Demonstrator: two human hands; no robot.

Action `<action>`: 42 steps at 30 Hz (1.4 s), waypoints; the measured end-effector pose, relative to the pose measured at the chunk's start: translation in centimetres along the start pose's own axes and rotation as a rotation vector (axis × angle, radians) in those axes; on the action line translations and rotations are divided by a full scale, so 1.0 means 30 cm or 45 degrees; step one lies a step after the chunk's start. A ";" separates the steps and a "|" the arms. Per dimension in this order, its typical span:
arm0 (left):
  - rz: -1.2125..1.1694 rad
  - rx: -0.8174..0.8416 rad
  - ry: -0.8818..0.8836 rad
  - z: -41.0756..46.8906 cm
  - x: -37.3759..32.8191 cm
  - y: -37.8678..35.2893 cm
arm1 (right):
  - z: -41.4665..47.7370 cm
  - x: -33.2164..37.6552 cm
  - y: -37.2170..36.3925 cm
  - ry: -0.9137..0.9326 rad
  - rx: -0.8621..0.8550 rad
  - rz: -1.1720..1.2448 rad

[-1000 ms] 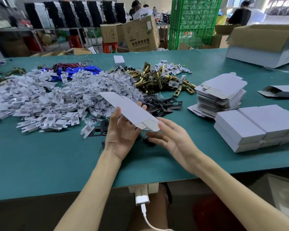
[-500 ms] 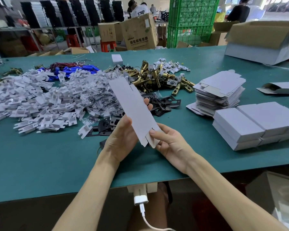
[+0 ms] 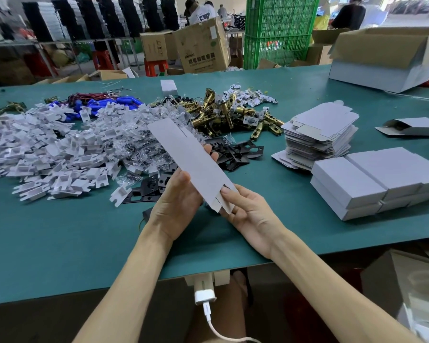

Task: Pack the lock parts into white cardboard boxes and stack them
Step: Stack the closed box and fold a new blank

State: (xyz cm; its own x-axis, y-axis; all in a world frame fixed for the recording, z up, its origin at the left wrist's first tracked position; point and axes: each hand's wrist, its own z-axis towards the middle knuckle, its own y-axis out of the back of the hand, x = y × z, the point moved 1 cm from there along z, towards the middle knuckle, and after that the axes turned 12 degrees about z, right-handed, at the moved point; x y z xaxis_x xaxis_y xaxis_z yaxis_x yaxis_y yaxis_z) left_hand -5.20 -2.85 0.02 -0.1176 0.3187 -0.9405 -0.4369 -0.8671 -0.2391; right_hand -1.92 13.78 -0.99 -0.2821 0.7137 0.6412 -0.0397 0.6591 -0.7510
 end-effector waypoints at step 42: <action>0.131 -0.449 0.207 0.010 0.052 -0.019 | -0.008 -0.037 -0.013 0.361 -0.149 -0.424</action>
State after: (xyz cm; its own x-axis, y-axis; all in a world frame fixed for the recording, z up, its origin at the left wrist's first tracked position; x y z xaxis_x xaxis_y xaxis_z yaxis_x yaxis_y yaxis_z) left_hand -5.41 -1.75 -1.25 0.0103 0.1831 -0.9830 -0.0939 -0.9786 -0.1832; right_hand -1.35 12.81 -1.37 0.0019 0.4844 0.8748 0.0298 0.8744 -0.4842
